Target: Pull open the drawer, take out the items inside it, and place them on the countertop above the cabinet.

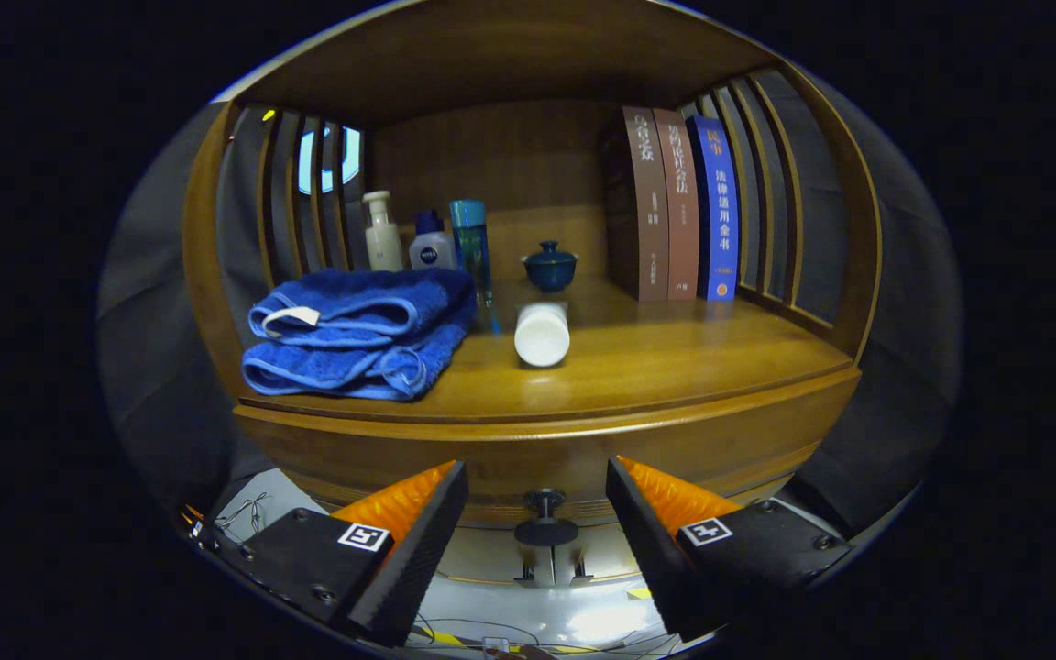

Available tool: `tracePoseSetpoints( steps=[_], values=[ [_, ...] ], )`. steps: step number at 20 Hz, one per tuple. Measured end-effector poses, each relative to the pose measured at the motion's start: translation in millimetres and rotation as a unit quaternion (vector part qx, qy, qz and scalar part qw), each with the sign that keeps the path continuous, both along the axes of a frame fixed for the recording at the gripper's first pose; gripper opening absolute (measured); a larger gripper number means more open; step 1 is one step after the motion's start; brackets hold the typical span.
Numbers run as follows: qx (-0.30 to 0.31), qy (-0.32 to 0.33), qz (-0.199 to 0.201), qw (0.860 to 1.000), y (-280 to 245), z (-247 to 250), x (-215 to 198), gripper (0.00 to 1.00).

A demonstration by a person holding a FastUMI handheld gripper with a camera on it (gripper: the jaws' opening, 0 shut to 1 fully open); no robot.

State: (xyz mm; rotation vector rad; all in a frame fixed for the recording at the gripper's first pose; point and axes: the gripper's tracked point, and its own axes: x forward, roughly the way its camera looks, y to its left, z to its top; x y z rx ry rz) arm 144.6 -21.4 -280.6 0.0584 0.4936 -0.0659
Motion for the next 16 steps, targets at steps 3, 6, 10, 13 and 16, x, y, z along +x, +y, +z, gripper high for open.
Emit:
tracePoseSetpoints(
  steps=[3,6,10,13,16],
  values=[
    [-0.001,-0.023,0.004,1.0,5.3,39.4,-8.2,0.99],
    [-0.009,-0.068,0.01,0.998,11.0,92.6,-20.1,0.99],
    [-0.04,-0.108,0.027,0.993,27.0,155.3,-51.7,0.99],
    [-0.037,-0.143,0.039,0.988,40.5,199.4,-71.7,0.98],
    [-0.039,-0.163,0.042,0.985,47.6,233.8,-93.4,0.98]
  ],
)
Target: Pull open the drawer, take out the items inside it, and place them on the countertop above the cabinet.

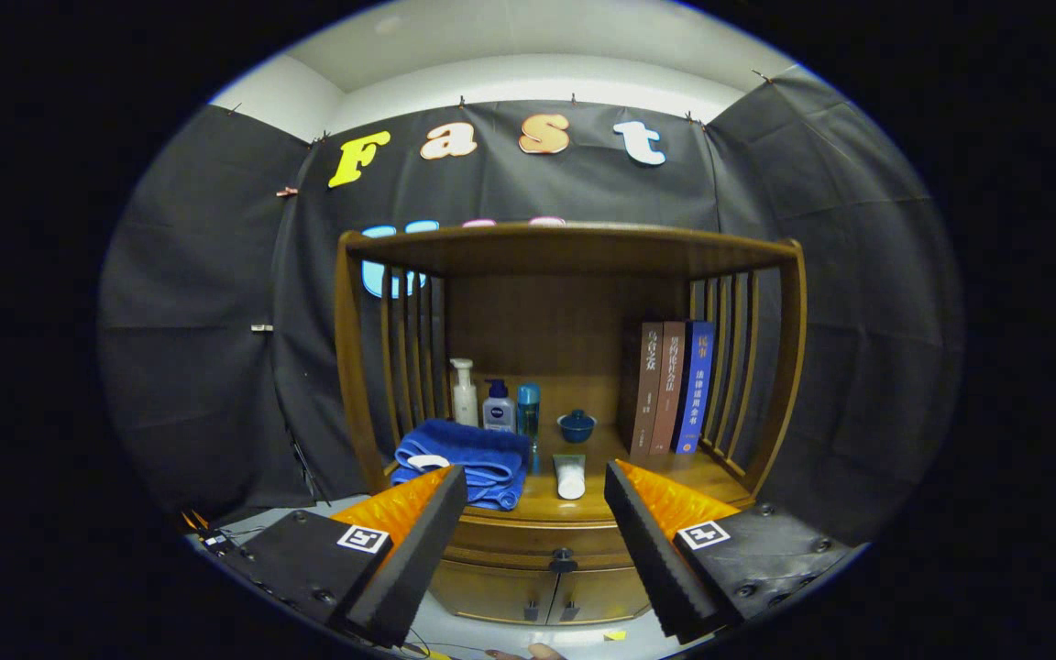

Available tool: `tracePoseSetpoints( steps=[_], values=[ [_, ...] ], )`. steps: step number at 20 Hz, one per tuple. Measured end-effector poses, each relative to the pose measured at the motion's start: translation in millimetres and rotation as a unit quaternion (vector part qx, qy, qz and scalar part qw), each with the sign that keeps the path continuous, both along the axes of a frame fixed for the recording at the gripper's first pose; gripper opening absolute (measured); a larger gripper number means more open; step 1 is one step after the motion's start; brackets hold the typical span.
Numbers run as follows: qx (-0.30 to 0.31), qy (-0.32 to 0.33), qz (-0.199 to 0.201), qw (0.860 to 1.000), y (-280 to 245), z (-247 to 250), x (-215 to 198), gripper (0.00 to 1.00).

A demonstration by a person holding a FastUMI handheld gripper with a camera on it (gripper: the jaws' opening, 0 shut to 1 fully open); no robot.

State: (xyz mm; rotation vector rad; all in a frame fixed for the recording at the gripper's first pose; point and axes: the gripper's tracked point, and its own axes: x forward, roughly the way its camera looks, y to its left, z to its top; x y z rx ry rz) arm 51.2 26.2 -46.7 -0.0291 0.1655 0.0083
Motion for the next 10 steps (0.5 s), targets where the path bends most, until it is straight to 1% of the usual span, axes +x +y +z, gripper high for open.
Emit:
tracePoseSetpoints(
  steps=[5,10],
  values=[
    [0.006,-0.036,0.002,0.999,3.5,44.4,-27.3,0.98],
    [0.017,-0.047,0.002,0.999,0.7,59.7,-42.1,0.98]
  ],
)
